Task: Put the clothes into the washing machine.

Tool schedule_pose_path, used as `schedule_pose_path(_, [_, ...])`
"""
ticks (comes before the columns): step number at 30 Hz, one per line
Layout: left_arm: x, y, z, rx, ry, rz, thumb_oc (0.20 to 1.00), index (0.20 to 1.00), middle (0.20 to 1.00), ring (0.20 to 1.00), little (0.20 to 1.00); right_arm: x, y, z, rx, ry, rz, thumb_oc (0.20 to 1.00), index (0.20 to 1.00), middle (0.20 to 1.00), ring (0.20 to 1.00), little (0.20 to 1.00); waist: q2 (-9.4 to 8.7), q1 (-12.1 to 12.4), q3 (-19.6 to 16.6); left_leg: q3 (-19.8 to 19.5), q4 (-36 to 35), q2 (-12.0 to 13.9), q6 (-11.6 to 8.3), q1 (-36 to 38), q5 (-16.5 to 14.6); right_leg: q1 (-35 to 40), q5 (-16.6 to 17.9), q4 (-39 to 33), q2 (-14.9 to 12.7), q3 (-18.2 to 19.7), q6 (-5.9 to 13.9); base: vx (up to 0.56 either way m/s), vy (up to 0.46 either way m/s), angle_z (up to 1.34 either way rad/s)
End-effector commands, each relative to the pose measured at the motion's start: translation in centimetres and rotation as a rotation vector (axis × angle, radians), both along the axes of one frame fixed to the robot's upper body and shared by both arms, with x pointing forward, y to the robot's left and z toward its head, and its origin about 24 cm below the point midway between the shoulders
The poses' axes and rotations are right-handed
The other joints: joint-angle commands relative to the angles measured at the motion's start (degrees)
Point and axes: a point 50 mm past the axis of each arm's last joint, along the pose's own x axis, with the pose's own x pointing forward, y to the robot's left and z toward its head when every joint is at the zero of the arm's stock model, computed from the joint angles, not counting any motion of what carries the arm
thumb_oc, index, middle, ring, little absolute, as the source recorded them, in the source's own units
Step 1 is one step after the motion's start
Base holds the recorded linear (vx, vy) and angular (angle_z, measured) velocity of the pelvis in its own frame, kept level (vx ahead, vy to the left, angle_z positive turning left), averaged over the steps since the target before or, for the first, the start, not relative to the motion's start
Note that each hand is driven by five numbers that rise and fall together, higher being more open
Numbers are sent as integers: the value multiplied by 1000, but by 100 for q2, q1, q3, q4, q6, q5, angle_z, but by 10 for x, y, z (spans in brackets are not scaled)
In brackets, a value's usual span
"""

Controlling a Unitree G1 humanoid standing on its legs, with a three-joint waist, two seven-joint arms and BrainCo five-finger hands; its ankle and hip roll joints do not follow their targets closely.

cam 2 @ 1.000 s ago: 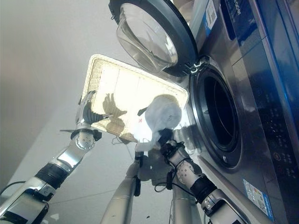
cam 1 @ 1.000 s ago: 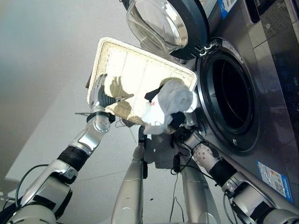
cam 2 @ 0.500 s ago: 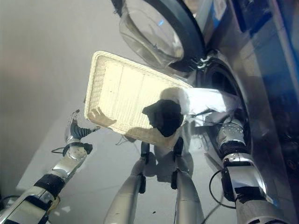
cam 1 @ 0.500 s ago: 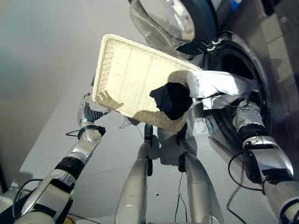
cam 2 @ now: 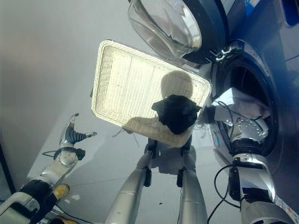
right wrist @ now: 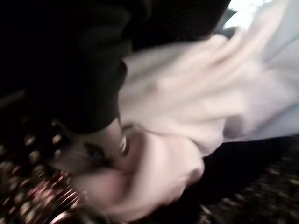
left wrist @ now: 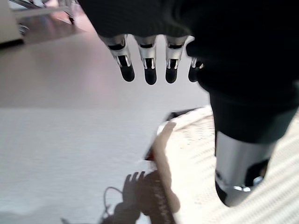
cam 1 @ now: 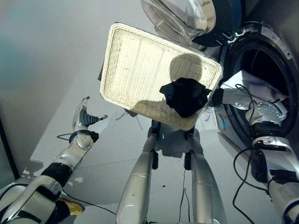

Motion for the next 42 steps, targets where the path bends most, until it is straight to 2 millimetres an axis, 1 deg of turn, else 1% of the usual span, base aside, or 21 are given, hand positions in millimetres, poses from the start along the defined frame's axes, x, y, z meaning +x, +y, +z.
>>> schedule_pose_path(1, [0,2,-12,-60,29,47,1000,1000,1000,1000,1000,-34,-64,42,-326,-131,-141,1000,1000,1000,1000,1000,76,-309,-179,-43,32,-140,-184,-103,-56,-78,-414,542,215,-264,470,3,33,-9])
schedule_pose_path(2, [3,-2,-14,-69,37,46,1000,1000,1000,1000,1000,-19,-46,46,-384,-181,-65,1000,1000,1000,1000,1000,109,-311,-179,-23,30,-143,-181,-120,-49,-90,-423,538,208,-266,466,-4,50,-12])
schedule_pose_path(5, [7,-10,-20,-92,52,48,1000,1000,1000,1000,1000,6,-13,49,-500,-283,102,1000,1000,1000,1000,1000,198,-312,-179,23,-10,-135,-197,-156,-16,-136,-467,554,222,-251,455,-14,66,-9])
schedule_pose_path(7, [7,-14,-24,-100,57,48,1000,1000,1000,1000,1000,15,-1,46,-554,-312,191,1000,1000,1000,1000,1000,224,-307,-179,32,-32,-143,-196,-166,-6,-151,-481,549,225,-247,450,-24,56,-11])
schedule_pose_path(9, [6,-13,-28,-111,62,51,1000,1000,1000,1000,1000,22,2,46,-648,-344,248,1000,1000,1000,1000,1000,270,-296,-179,60,-79,-138,-206,-166,12,-169,-490,530,223,-247,449,-38,61,-4])
schedule_pose_path(12, [4,-12,-31,-121,64,55,1000,1000,1000,1000,1000,23,4,49,-713,-415,231,1000,1000,1000,1000,1000,312,-298,-179,72,-105,-133,-218,-159,17,-172,-501,522,226,-246,456,-25,38,-3])
schedule_pose_path(16, [4,-12,-31,-130,62,59,1000,1000,1000,1000,1000,22,3,41,-757,-437,187,1000,1000,1000,1000,1000,318,-285,-179,75,-152,-149,-216,-164,31,-172,-494,488,227,-247,467,-26,20,-1])
schedule_pose_path(18, [5,-12,-29,-139,60,61,1000,1000,1000,1000,1000,17,-5,38,-767,-393,109,1000,1000,1000,1000,1000,328,-280,-179,84,-191,-147,-210,-161,43,-174,-482,460,226,-249,472,-35,26,-2])
schedule_pose_path(20, [5,-11,-29,-144,64,60,1000,1000,1000,1000,1000,8,-16,25,-778,-300,5,1000,1000,1000,1000,1000,323,-278,-179,82,-201,-145,-212,-156,45,-168,-471,452,220,-252,482,0,0,0])
schedule_pose_path(23, [6,-13,-30,-146,68,58,1000,1000,1000,1000,1000,6,-17,17,-768,-247,-22,1000,1000,1000,1000,1000,323,-280,-179,83,-210,-149,-206,-153,50,-167,-464,449,224,-253,478,0,0,0])
schedule_pose_path(25, [7,-15,-31,-152,69,56,1000,1000,1000,1000,1000,5,-16,1,-758,-186,-9,1000,1000,1000,1000,1000,330,-279,-179,80,-248,-155,-198,-163,67,-183,-444,432,229,-249,480,0,0,0])
schedule_pose_path(27, [7,-16,-32,-154,68,57,1000,1000,1000,1000,1000,5,-14,-5,-771,-157,10,1000,1000,1000,1000,1000,335,-284,-179,79,-270,-160,-192,-165,77,-188,-433,418,233,-241,482,0,0,0])
schedule_pose_path(30, [4,-19,-37,-170,63,69,1000,1000,1000,1000,1000,9,6,-34,-970,32,250,1000,1000,1000,1000,1000,360,-294,-179,105,-343,-172,-185,-169,115,-211,-388,351,229,-219,477,-34,58,3])
schedule_pose_path(33, [0,-20,-39,-177,36,89,1000,1000,1000,1000,1000,10,20,-46,-1126,153,382,1000,1000,1000,1000,1000,360,-298,-179,125,-366,-163,-183,-179,128,-223,-376,329,229,-208,470,-15,48,0])
schedule_pose_path(34, [-3,-20,-40,-194,-6,114,1000,1000,1000,1000,1000,8,30,-56,-1275,248,471,1000,1000,1000,1000,1000,350,-309,-179,137,-372,-161,-185,-120,81,-169,-447,337,227,-194,462,-26,50,-3])
schedule_pose_path(36, [-4,-19,-35,-211,-69,140,1000,1000,1000,1000,1000,9,44,-62,-1358,285,552,1000,1000,1000,1000,1000,326,-319,-179,161,-362,-155,-187,-187,131,-229,-374,303,235,-185,443,-43,61,-3])
schedule_pose_path(37, [-5,-21,-29,-224,-157,164,1000,1000,1000,1000,1000,6,62,-79,-1485,339,679,1000,1000,1000,1000,1000,282,-359,-179,192,-312,-152,-186,-200,107,-242,-395,315,251,-152,422,-18,72,-8])
schedule_pose_path(38, [-6,-23,-26,-230,-199,168,1000,1000,1000,1000,1000,3,73,-93,-1536,380,760,1000,1000,1000,1000,1000,251,-387,-179,201,-252,-167,-186,-154,25,-200,-474,354,249,-139,416,-34,77,-10])
schedule_pose_path(39, [-4,-26,-21,-229,-230,166,1000,1000,1000,1000,1000,3,79,-95,-1589,394,789,1000,1000,1000,1000,1000,243,-396,-179,212,-237,-166,-184,-218,68,-251,-415,334,257,-127,407,-17,56,-9])
schedule_pose_path(40, [-1,-30,-12,-217,-279,147,1000,1000,1000,1000,1000,-1,94,-104,-1728,446,871,1000,1000,1000,1000,1000,190,-436,-179,233,-150,-193,-171,-176,-24,-216,-471,361,244,-120,400,-44,39,-5])
schedule_pose_path(42, [3,-33,-3,-205,-307,130,1000,1000,1000,1000,1000,-1,103,-106,-1823,467,918,1000,1000,1000,1000,1000,155,-461,-179,256,-95,-199,-167,-262,0,-285,-403,343,244,-112,394,-15,15,-1])
